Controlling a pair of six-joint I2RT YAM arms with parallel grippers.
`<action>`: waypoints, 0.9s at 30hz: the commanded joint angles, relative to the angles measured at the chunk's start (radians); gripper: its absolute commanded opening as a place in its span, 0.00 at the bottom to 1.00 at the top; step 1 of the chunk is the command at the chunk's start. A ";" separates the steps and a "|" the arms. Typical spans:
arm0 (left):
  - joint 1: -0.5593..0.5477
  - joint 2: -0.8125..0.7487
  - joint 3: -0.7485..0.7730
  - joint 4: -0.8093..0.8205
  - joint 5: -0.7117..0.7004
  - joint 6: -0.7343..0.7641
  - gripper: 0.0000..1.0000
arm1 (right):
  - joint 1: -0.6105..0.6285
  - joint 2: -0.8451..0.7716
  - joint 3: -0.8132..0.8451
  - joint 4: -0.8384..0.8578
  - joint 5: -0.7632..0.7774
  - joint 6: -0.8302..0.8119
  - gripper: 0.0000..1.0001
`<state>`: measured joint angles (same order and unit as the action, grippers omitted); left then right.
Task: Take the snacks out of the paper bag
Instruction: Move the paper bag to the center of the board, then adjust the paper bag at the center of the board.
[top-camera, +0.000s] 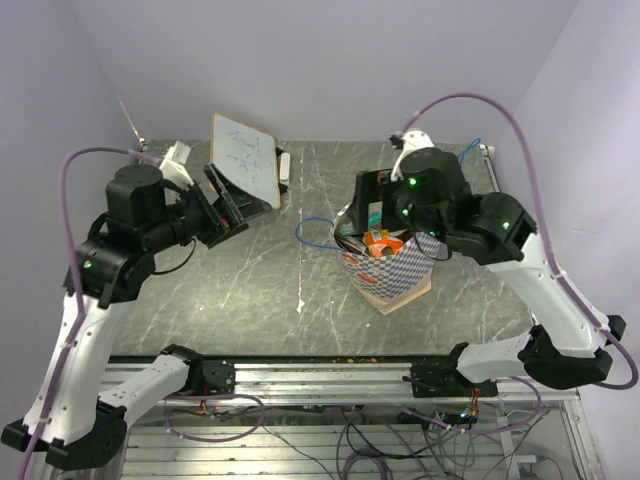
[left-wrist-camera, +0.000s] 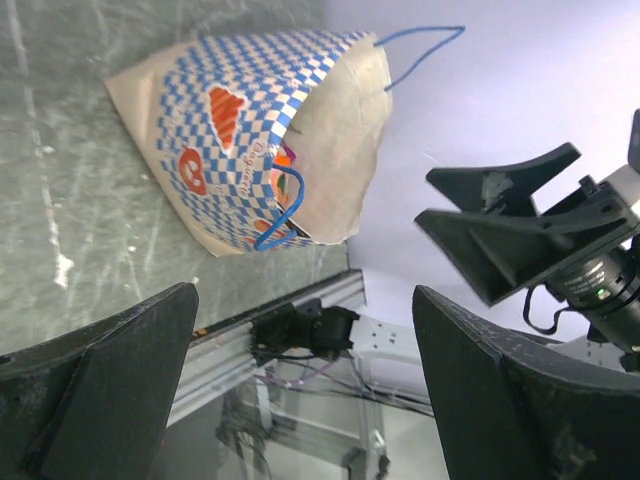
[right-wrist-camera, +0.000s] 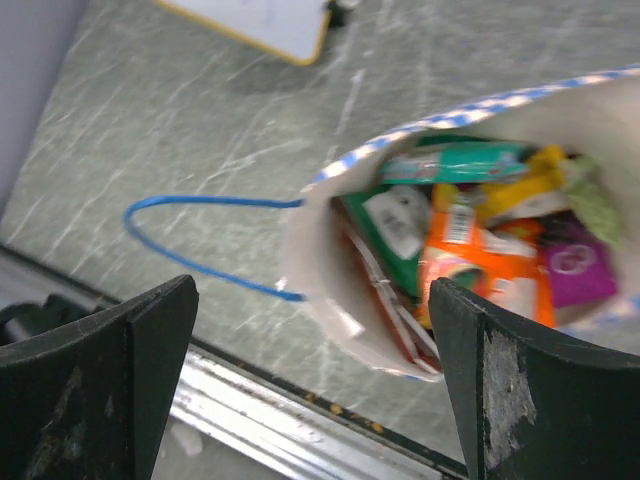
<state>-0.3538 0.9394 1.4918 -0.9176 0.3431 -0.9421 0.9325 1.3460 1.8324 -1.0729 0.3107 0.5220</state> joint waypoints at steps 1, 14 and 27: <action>0.009 0.028 -0.121 0.230 0.186 -0.087 0.99 | -0.120 -0.017 0.024 -0.095 0.119 -0.060 1.00; -0.212 0.180 -0.239 0.405 0.123 -0.097 0.96 | -0.836 0.087 0.026 0.065 -0.237 -0.225 0.98; -0.269 0.319 -0.154 0.345 0.125 -0.005 0.72 | -1.088 0.059 -0.288 0.538 -0.774 -0.187 0.70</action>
<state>-0.6189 1.2629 1.3029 -0.5793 0.4694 -0.9859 -0.1493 1.4349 1.5936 -0.7452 -0.2703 0.3321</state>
